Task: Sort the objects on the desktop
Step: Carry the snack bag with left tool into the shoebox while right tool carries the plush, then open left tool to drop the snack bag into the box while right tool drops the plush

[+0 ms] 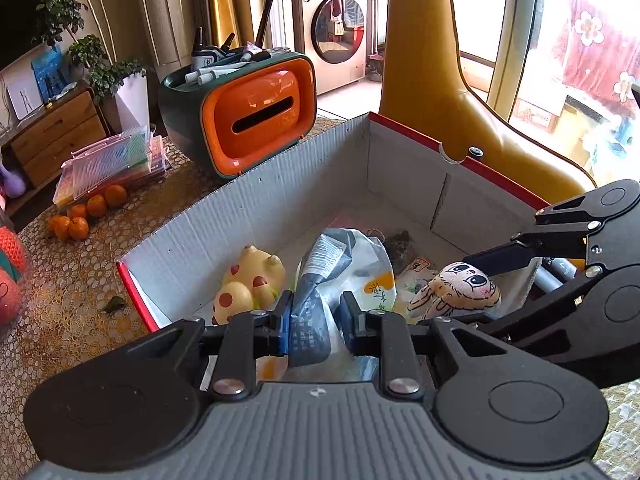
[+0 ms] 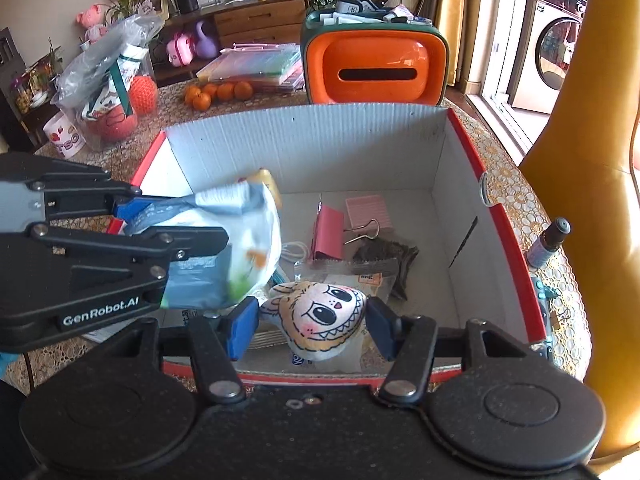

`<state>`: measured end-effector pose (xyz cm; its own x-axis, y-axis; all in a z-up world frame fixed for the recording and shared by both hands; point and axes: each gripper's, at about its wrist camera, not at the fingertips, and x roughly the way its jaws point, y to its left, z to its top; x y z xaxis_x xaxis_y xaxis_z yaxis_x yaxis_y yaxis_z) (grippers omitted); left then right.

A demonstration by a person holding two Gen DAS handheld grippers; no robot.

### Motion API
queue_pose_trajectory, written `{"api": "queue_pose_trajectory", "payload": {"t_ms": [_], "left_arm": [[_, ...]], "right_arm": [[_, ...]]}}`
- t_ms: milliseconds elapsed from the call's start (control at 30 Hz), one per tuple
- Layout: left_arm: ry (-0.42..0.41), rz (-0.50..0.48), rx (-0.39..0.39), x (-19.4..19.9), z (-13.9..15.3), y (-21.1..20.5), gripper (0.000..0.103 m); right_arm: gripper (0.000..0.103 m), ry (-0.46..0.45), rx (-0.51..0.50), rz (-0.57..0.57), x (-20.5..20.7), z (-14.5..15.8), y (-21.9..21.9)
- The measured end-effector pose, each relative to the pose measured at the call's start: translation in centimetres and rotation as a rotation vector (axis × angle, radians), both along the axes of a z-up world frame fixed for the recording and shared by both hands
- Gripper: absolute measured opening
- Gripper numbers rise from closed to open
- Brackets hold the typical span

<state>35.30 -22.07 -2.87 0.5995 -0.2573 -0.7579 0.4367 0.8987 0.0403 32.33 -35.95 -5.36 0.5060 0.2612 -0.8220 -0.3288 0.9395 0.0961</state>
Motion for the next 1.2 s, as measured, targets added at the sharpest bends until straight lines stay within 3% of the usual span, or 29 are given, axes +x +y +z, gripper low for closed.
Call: {"api": "queue_pose_trajectory", "payload": {"t_ms": [533, 933, 1133, 1200], "left_arm": [[0.06, 0.026, -0.017, 1.9, -1.9, 0.4, 0.023], [0.044, 0.034, -0.062, 0.6, -0.7, 1.5, 0.024], [0.025, 0.033, -0.074, -0.7, 0.6, 1.9, 0.038], [0.008, 0.026, -0.086, -1.4, 1.1, 2.2, 0.069]], "right_arm": [[0.058, 0.027, -0.023, 0.024, 0.7, -2.0, 0.9], [0.065, 0.014, -0.015, 0.009, 0.3, -1.6, 0.8], [0.074, -0.01, 0.001, 0.003, -0.7, -0.3, 0.4], [0.075, -0.019, 0.003, 0.001, -1.2, 0.2, 0.3]]}}
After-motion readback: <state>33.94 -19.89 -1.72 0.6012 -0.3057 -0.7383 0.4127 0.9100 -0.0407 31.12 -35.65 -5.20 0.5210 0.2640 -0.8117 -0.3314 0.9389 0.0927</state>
